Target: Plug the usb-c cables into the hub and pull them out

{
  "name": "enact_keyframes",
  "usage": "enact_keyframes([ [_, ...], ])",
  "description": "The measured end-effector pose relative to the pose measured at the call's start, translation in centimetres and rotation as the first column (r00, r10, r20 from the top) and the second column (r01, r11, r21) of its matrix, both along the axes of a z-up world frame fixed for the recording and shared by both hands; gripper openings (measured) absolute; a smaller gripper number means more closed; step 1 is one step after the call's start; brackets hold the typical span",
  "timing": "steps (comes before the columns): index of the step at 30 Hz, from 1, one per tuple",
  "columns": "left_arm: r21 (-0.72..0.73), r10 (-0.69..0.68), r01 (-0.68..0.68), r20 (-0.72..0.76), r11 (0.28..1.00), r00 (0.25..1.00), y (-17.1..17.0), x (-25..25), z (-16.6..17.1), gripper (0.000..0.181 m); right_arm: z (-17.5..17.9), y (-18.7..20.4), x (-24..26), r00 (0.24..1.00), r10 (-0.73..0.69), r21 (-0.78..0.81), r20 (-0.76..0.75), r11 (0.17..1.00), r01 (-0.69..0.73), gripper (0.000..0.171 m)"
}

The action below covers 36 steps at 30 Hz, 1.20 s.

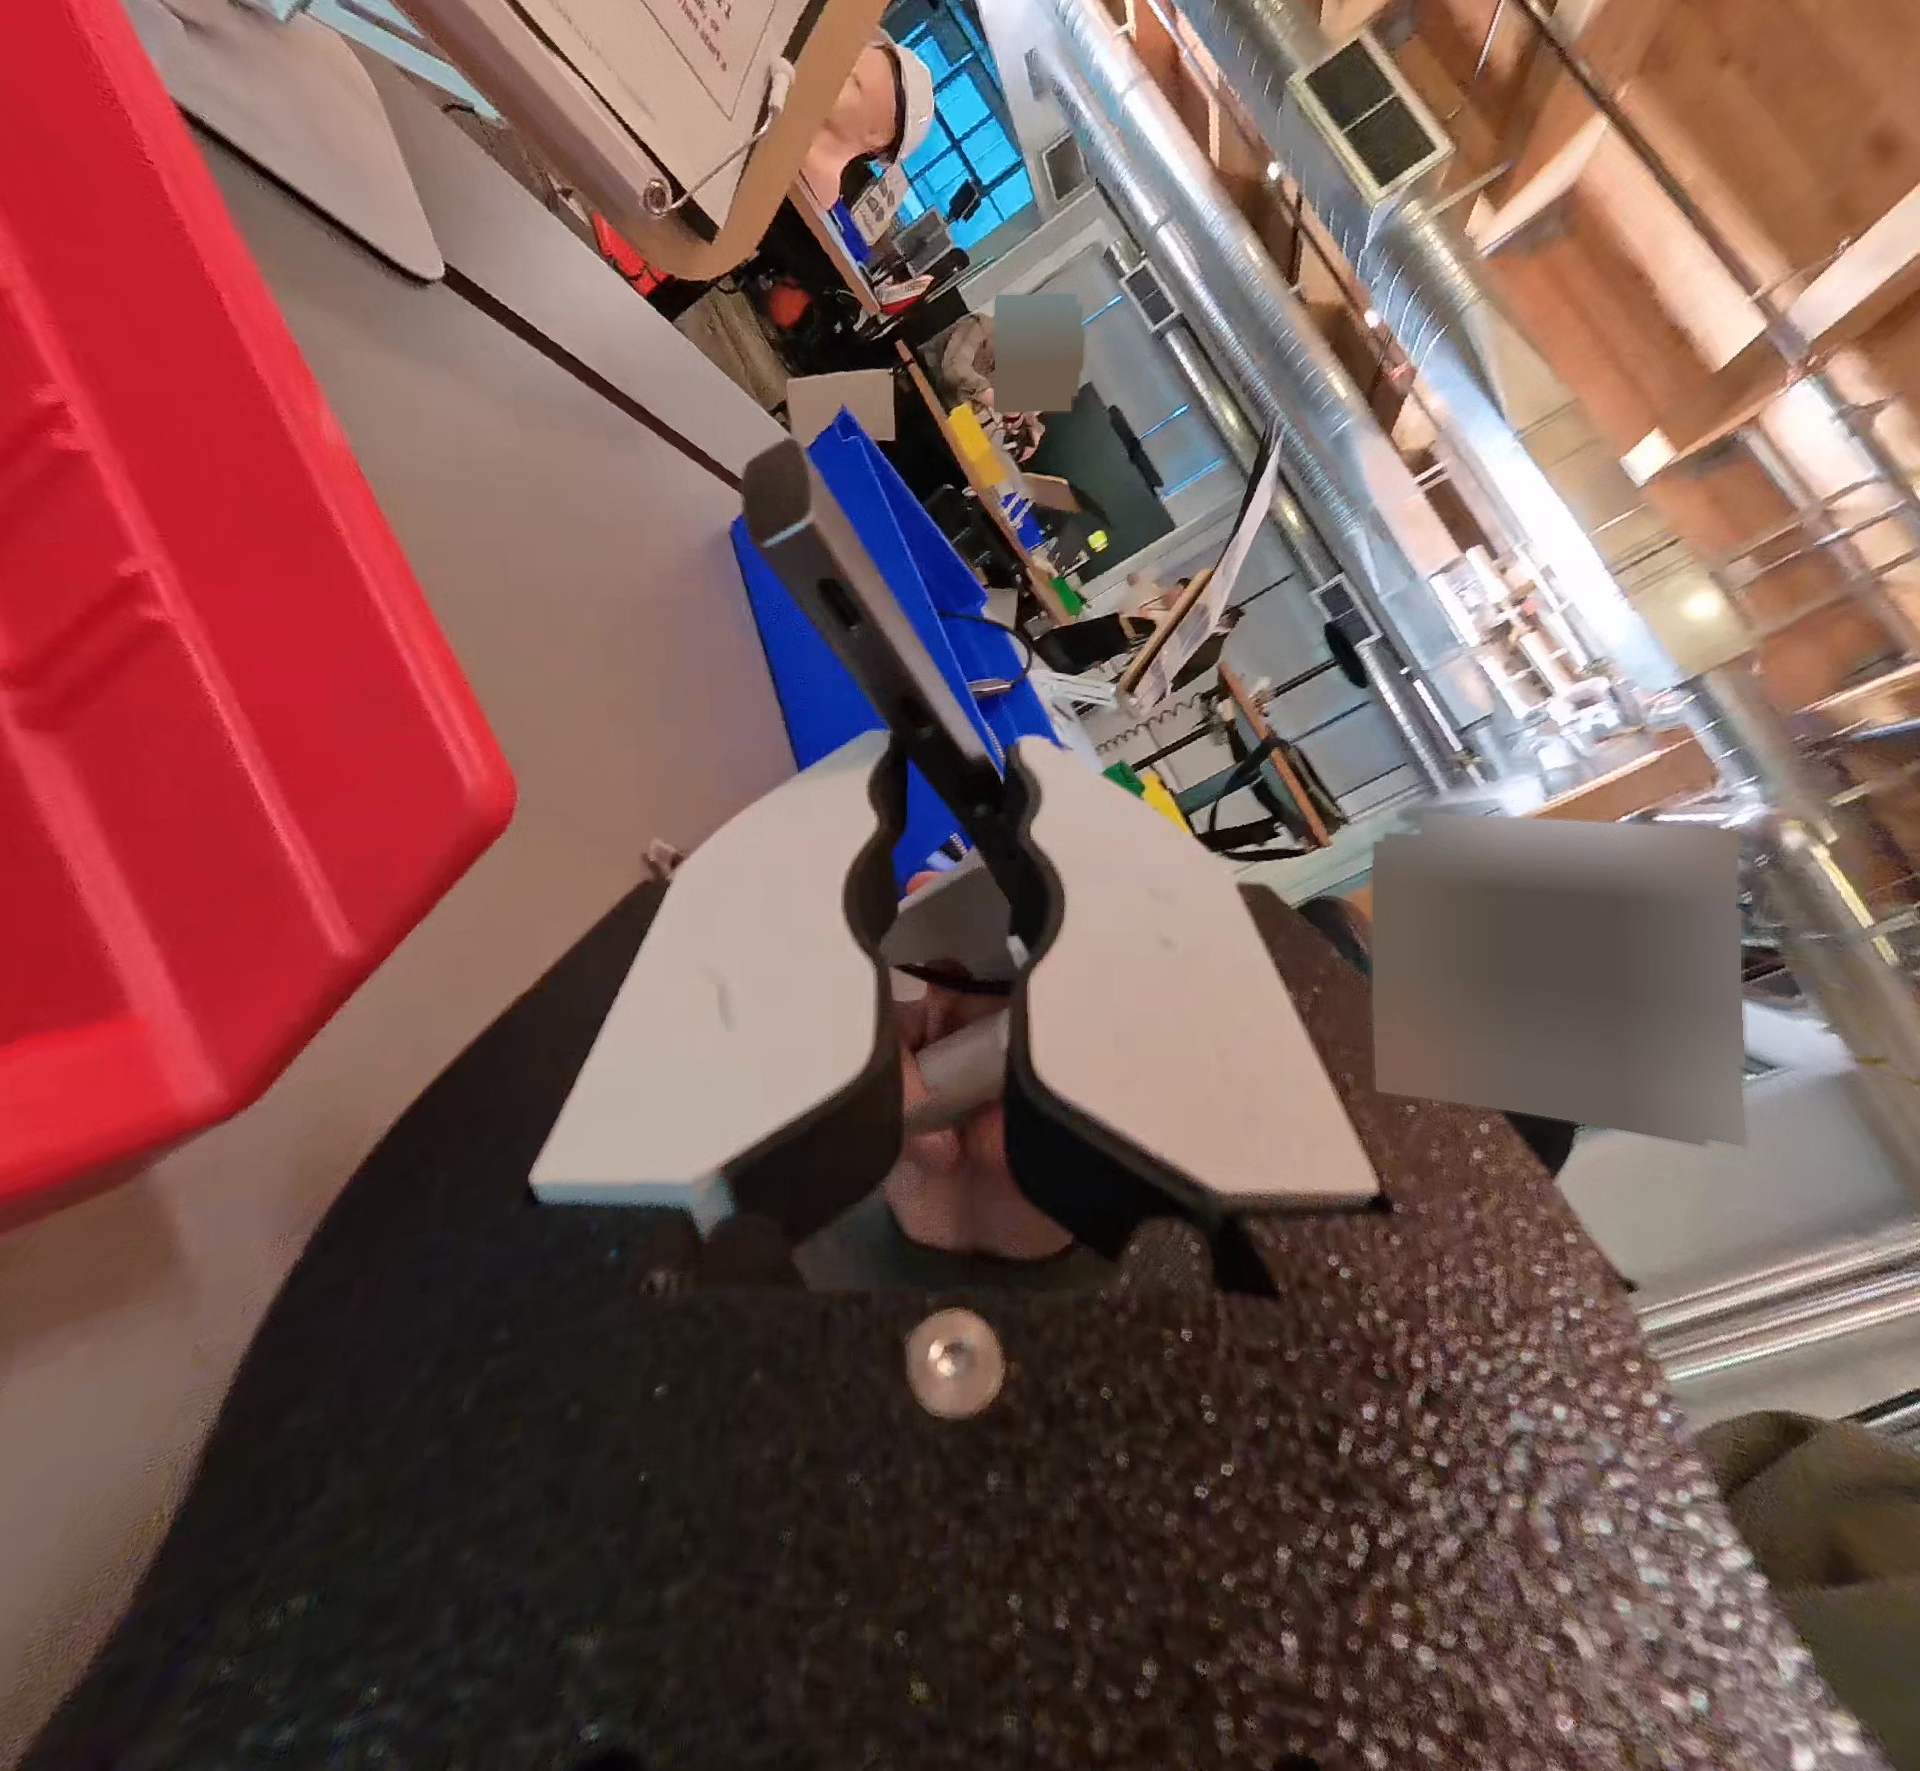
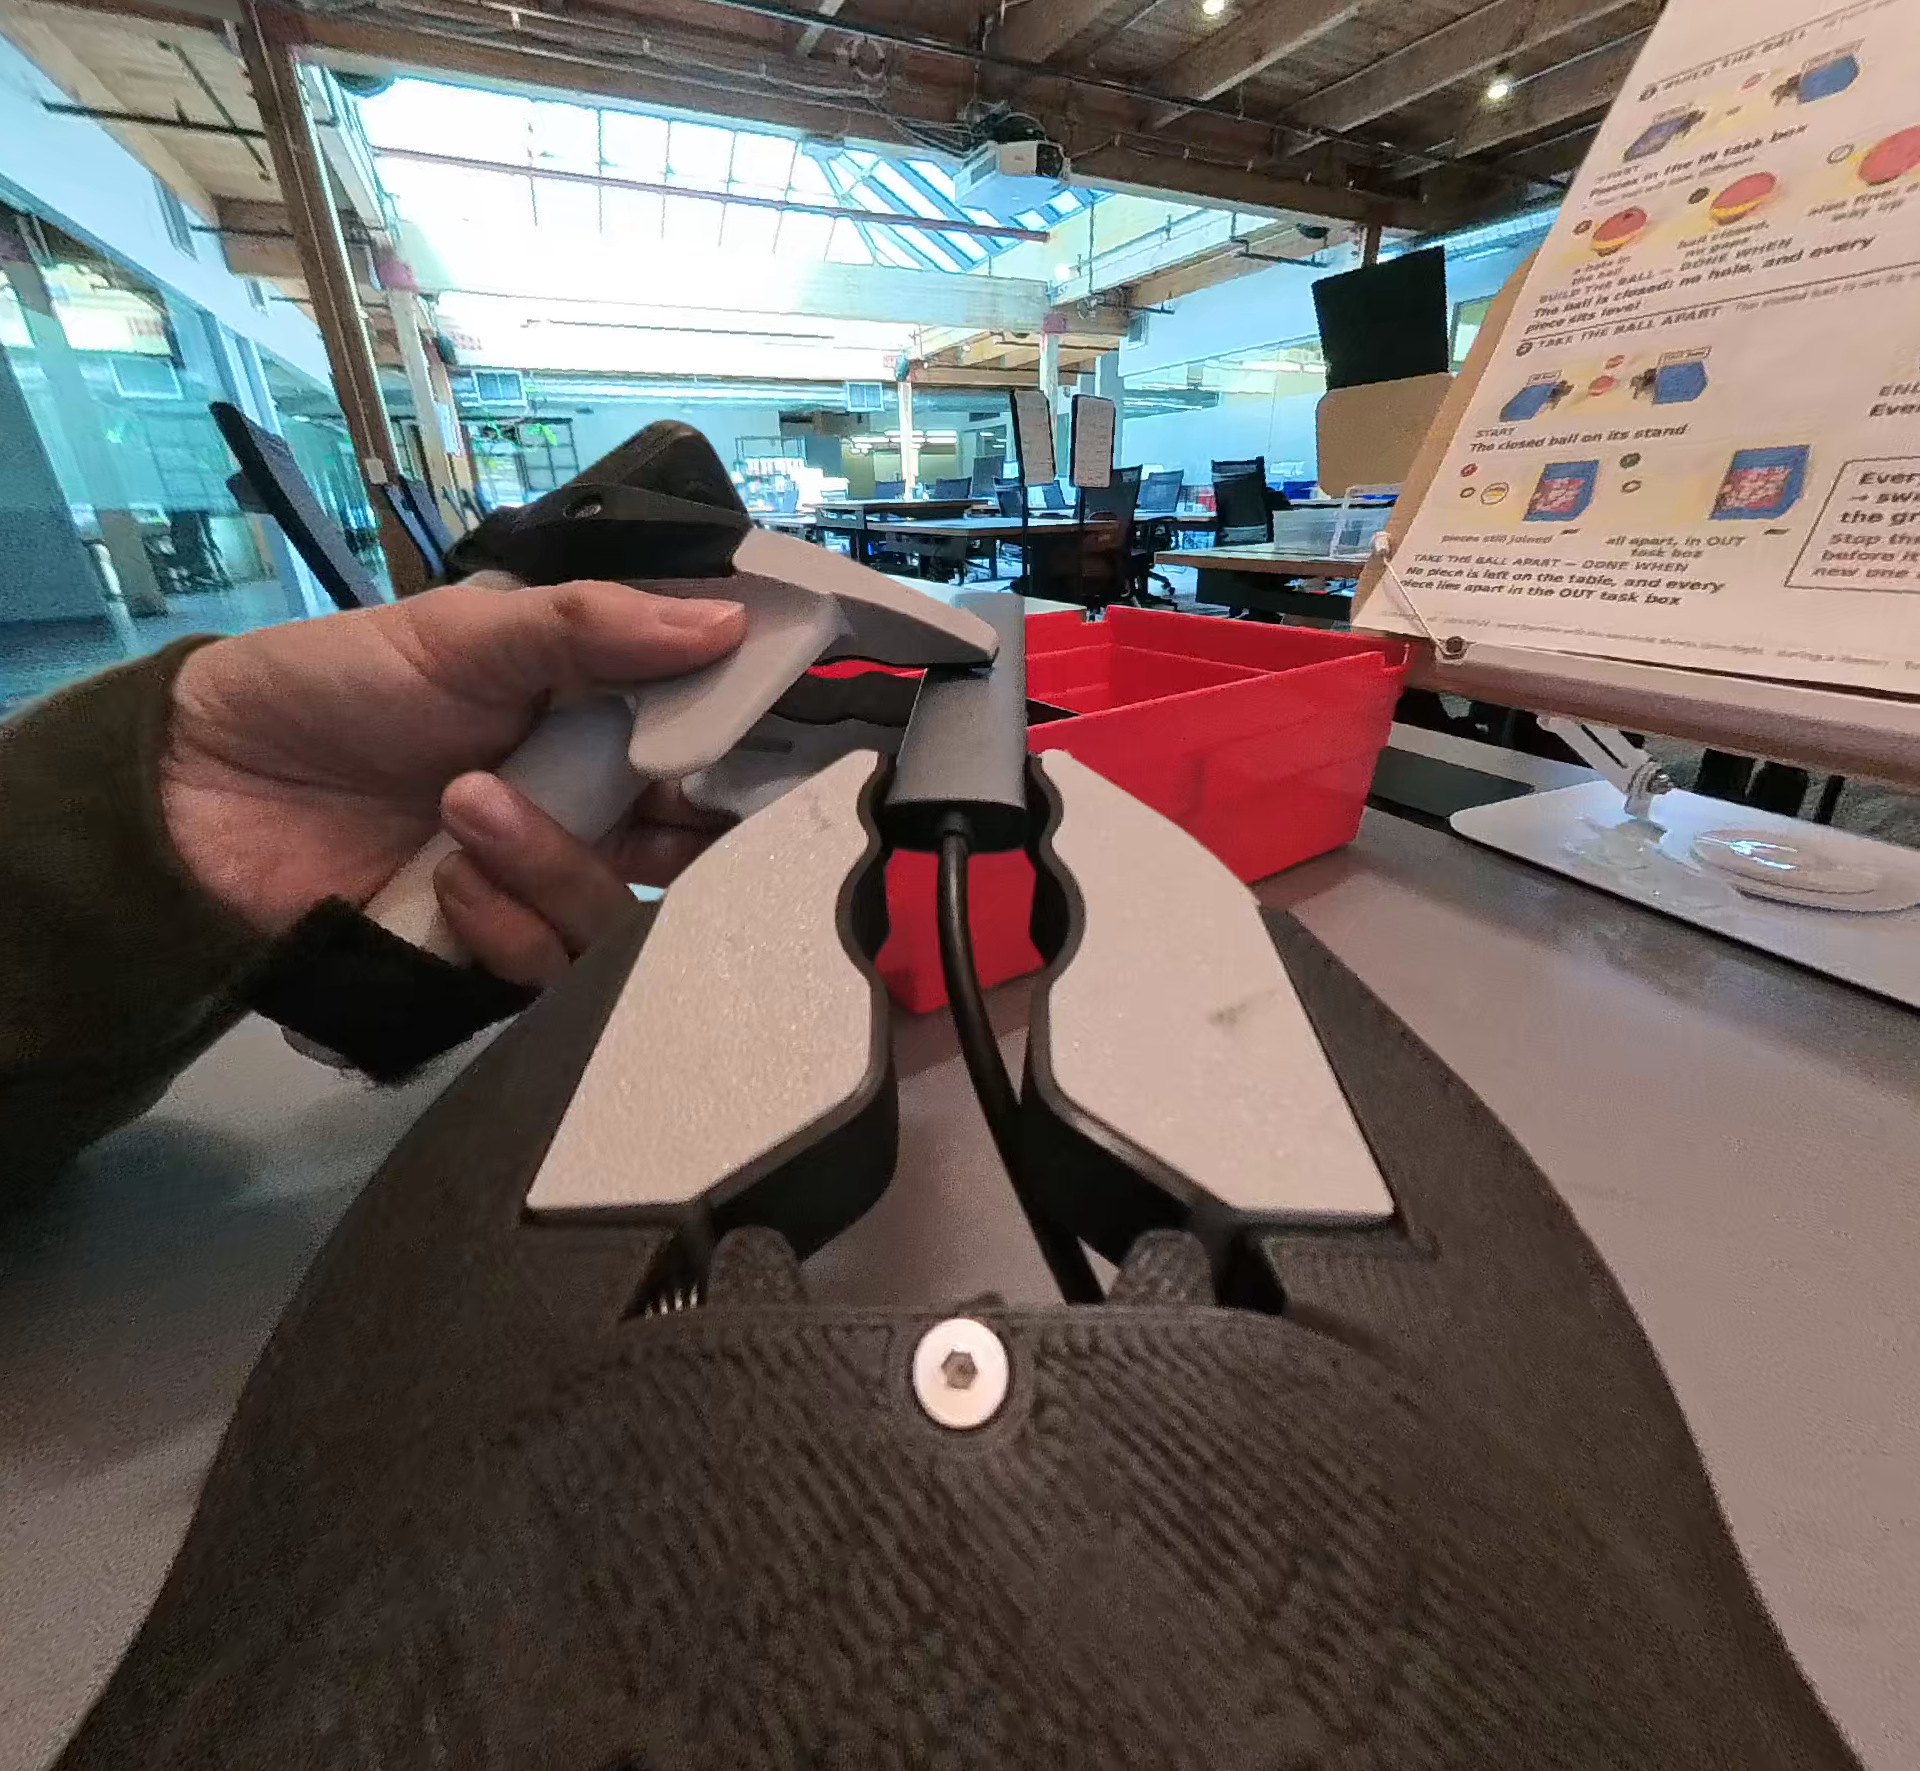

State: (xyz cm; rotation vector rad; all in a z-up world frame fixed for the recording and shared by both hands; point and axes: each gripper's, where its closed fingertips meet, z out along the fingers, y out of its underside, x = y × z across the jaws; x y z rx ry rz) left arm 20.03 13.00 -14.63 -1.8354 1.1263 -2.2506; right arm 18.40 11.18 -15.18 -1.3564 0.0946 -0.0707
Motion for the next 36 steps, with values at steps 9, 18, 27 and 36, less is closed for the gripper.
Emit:
enact_keyframes([
  [9, -0.145, -0.020, 0.015, -0.029, 0.989, 0.999, -0.8, 0.1, -0.1, 0.009, 0.2, -0.3, 0.2, 0.973, -0.137, 0.014, 0.183, 0.990, 0.137, 0.026],
  [18, -0.271, -0.017, 0.006, -0.037, 0.963, 0.999, -1.0, 0.2, 0.1, 0.009, 0.1, -0.1, 0.3, 0.961, -0.174, 0.005, 0.217, 0.984, 0.177, 0.023],
  [27, -0.319, -0.024, 0.007, -0.050, 0.948, 0.998, -1.4, 0.3, 0.0, 0.009, 0.0, -0.1, 0.6, 0.952, -0.194, -0.012, 0.236, 0.979, 0.203, 0.025],
  [36, 0.006, 0.098, -0.098, 0.003, 0.995, 0.995, 0.6, 0.6, -0.1, 0.020, -0.5, 0.0, 1.2, 0.985, -0.136, -0.098, 0.109, 0.984, 0.147, 0.025],
])
